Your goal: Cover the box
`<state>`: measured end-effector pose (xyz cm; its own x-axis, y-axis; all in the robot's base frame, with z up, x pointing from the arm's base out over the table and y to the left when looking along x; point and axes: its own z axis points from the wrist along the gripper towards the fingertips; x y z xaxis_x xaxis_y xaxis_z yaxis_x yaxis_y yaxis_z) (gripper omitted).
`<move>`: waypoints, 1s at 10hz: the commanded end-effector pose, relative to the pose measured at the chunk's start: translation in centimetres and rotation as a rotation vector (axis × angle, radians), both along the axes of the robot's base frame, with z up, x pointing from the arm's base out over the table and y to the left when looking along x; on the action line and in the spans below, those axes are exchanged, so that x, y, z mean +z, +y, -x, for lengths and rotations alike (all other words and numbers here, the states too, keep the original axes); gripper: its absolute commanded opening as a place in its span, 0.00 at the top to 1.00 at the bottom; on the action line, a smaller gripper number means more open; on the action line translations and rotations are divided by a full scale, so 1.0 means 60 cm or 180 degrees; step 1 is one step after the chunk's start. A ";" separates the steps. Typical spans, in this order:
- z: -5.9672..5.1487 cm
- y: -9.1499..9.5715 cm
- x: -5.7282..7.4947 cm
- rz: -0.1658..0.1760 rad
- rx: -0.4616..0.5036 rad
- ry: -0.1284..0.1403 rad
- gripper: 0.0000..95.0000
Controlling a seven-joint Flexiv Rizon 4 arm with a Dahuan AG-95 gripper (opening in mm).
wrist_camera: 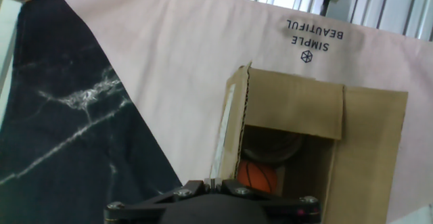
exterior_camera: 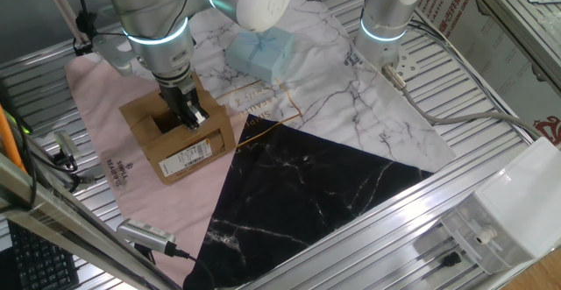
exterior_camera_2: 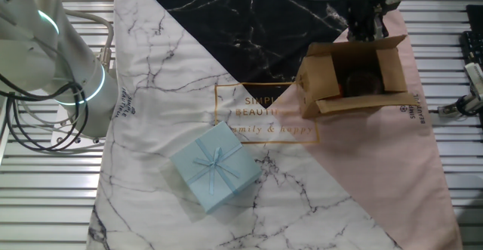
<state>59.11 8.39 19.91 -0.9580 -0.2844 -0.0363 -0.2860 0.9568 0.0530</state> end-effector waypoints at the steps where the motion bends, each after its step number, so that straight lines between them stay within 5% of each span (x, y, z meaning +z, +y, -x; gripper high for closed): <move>1: 0.003 0.001 0.011 -0.0002 -0.0008 0.0008 1.00; 3: 0.004 -0.005 0.025 0.0005 0.0001 0.0025 1.00; 10: 0.014 -0.012 0.021 -0.0003 0.0004 0.0025 1.00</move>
